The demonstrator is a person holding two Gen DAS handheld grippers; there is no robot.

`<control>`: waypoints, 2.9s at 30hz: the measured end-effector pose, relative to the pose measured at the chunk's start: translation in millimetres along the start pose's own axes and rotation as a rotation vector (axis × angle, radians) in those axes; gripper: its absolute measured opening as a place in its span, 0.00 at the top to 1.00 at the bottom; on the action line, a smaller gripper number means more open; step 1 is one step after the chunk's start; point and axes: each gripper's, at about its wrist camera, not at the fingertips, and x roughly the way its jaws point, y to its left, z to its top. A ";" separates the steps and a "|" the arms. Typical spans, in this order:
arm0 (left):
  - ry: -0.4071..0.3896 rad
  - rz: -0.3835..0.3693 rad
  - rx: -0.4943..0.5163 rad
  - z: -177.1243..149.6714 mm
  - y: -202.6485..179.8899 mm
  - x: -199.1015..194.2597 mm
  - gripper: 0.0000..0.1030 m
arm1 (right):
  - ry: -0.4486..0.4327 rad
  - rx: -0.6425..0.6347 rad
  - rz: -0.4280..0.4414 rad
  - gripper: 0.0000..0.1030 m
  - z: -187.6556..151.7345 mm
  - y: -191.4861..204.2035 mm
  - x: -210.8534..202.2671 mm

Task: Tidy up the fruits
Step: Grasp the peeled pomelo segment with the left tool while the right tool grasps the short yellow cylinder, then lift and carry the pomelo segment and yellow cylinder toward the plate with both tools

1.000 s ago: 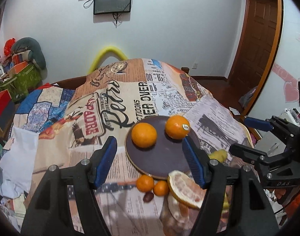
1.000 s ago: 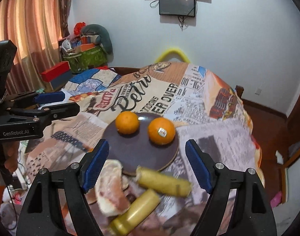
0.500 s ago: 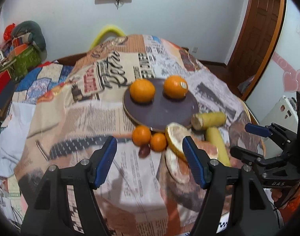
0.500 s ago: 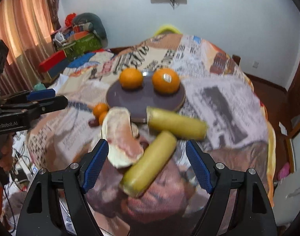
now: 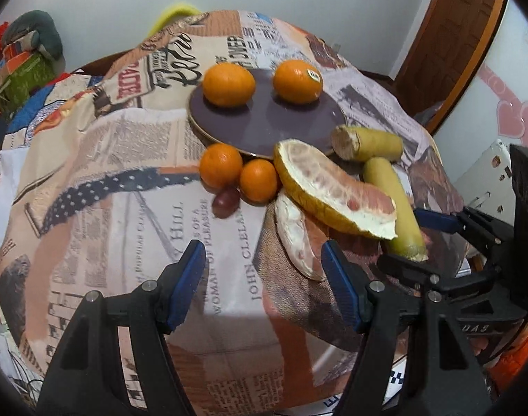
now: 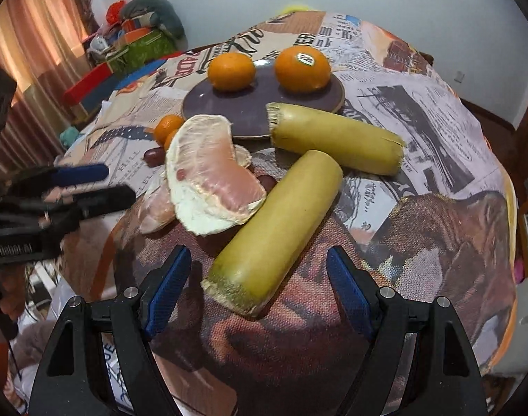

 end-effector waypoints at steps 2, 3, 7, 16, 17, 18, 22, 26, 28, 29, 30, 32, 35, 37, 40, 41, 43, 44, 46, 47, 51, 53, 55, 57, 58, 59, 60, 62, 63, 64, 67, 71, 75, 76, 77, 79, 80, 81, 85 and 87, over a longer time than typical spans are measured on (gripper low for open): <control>0.004 -0.005 0.011 -0.3 -4.0 3.6 0.33 | -0.006 0.017 -0.003 0.33 -0.9 -4.8 -1.2; 0.007 -0.011 0.017 -0.2 -6.5 5.9 0.33 | -0.007 0.024 0.012 0.34 -1.7 -6.6 -2.5; 0.027 -0.017 0.037 1.1 -15.2 17.7 0.33 | -0.018 0.040 0.064 0.51 -6.4 -11.3 -10.7; 0.017 0.021 0.110 1.6 -32.6 34.1 0.43 | -0.017 0.063 0.065 0.55 -3.9 -14.2 -8.1; 0.014 0.030 0.115 1.9 -33.7 35.3 0.47 | -0.017 0.060 0.062 0.55 -3.0 -14.1 -7.1; 0.007 0.036 0.119 2.0 -34.3 35.6 0.56 | -0.020 0.058 0.061 0.55 -3.0 -13.7 -7.0; 0.000 0.032 0.130 1.2 -34.8 34.9 0.62 | -0.026 0.066 0.074 0.58 -5.8 -17.1 -11.5; 0.003 0.032 0.125 -2.8 -30.6 28.7 0.63 | -0.023 0.063 0.080 0.63 -11.4 -21.0 -18.7; 0.003 0.034 0.117 -7.3 -25.6 23.1 0.63 | -0.019 0.058 0.077 0.64 -15.0 -22.8 -22.6; 0.002 0.039 0.116 -9.5 -23.5 20.6 0.64 | -0.018 0.055 0.074 0.65 -15.9 -23.6 -24.0; 0.001 0.045 0.115 -12.9 -21.1 17.2 0.64 | -0.019 0.053 0.070 0.66 -17.2 -24.8 -25.1; -0.002 0.058 0.107 -19.7 -15.1 10.6 0.64 | -0.016 0.050 0.065 0.67 -20.7 -27.1 -29.1; -0.002 0.076 0.083 -28.8 -3.9 1.1 0.64 | -0.013 0.049 0.059 0.67 -25.5 -29.3 -34.8; 0.002 0.082 0.057 -34.0 3.9 -4.3 0.64 | -0.012 0.045 0.052 0.67 -28.2 -29.4 -37.8; 0.020 0.078 0.038 -38.9 11.4 -7.8 0.64 | -0.004 0.037 0.045 0.67 -29.3 -28.7 -40.3; 0.025 0.074 0.043 -39.5 12.3 -8.0 0.64 | 0.001 0.040 0.045 0.67 -28.4 -28.8 -40.4; 0.036 0.069 0.042 -38.3 12.3 -6.4 0.62 | 0.006 0.045 0.046 0.67 -26.9 -29.6 -40.1; 0.042 0.065 0.043 -36.8 12.3 -5.2 0.62 | 0.007 0.049 0.051 0.67 -25.6 -29.8 -39.7; 0.042 0.067 0.054 -33.1 12.2 -2.1 0.53 | 0.008 0.051 0.055 0.67 -21.8 -30.6 -38.0; 0.040 0.075 0.060 -30.6 11.8 0.3 0.51 | 0.007 0.052 0.051 0.66 -19.3 -31.1 -36.5; 0.040 0.065 0.082 -22.1 10.8 9.5 0.50 | 0.008 0.050 0.049 0.64 -10.5 -32.6 -28.1; 0.038 0.059 0.098 -18.9 9.2 13.1 0.49 | 0.014 0.044 0.052 0.64 -6.0 -32.7 -22.4; 0.034 0.052 0.099 -16.3 9.6 16.7 0.49 | 0.019 0.043 0.055 0.64 -2.9 -32.9 -17.2; 0.028 0.046 0.094 -14.7 10.7 19.0 0.49 | 0.023 0.045 0.057 0.64 0.3 -33.3 -11.6; 0.024 0.047 0.091 -14.2 11.0 19.5 0.49 | 0.024 0.047 0.058 0.64 1.4 -33.3 -9.9; 0.019 0.047 0.089 -13.8 10.9 20.3 0.49 | 0.025 0.050 0.062 0.64 2.2 -33.3 -8.5; 0.014 0.048 0.089 -13.5 10.6 21.0 0.50 | 0.023 0.052 0.067 0.64 3.0 -33.3 -7.7; 0.007 0.052 0.093 -13.0 9.5 22.1 0.51 | 0.017 0.053 0.064 0.65 4.0 -33.3 -7.3; 0.005 0.052 0.095 -12.4 8.6 22.4 0.56 | 0.014 0.053 0.064 0.65 4.0 -33.5 -7.4; 0.005 0.052 0.094 -11.0 8.0 22.7 0.56 | 0.012 0.054 0.063 0.65 3.8 -33.6 -7.7; 0.001 0.057 0.084 -9.9 8.4 21.2 0.59 | -0.004 0.054 0.055 0.65 2.3 -32.5 -12.5; -0.015 0.049 0.050 -7.5 11.7 12.5 0.60 | -0.039 0.063 0.060 0.66 4.6 -34.6 -24.0; -0.056 0.046 0.037 -0.6 11.9 -3.2 0.78 | -0.081 0.062 0.056 0.66 9.9 -34.9 -37.5; -0.061 0.030 0.029 1.6 12.9 -6.6 0.80 | -0.094 0.059 0.054 0.66 11.9 -34.4 -41.4; -0.071 0.016 0.025 4.3 13.0 -10.0 0.80 | -0.105 0.056 0.053 0.66 13.9 -33.8 -44.1; -0.082 0.029 0.037 7.4 10.1 -12.4 0.80 | -0.132 0.051 0.052 0.66 18.2 -32.6 -50.5; -0.082 0.036 0.043 8.5 8.8 -12.3 0.80 | -0.146 0.049 0.053 0.66 20.7 -31.7 -53.9; -0.083 0.035 0.043 8.9 7.8 -11.9 0.80 | -0.155 0.049 0.053 0.66 22.7 -31.0 -55.7; -0.099 0.029 0.034 9.6 7.0 -16.1 0.81 | -0.173 0.043 0.054 0.66 28.6 -30.2 -59.0; -0.125 0.032 0.025 11.9 8.1 -23.0 0.81 | -0.178 0.041 0.056 0.66 30.8 -29.7 -59.6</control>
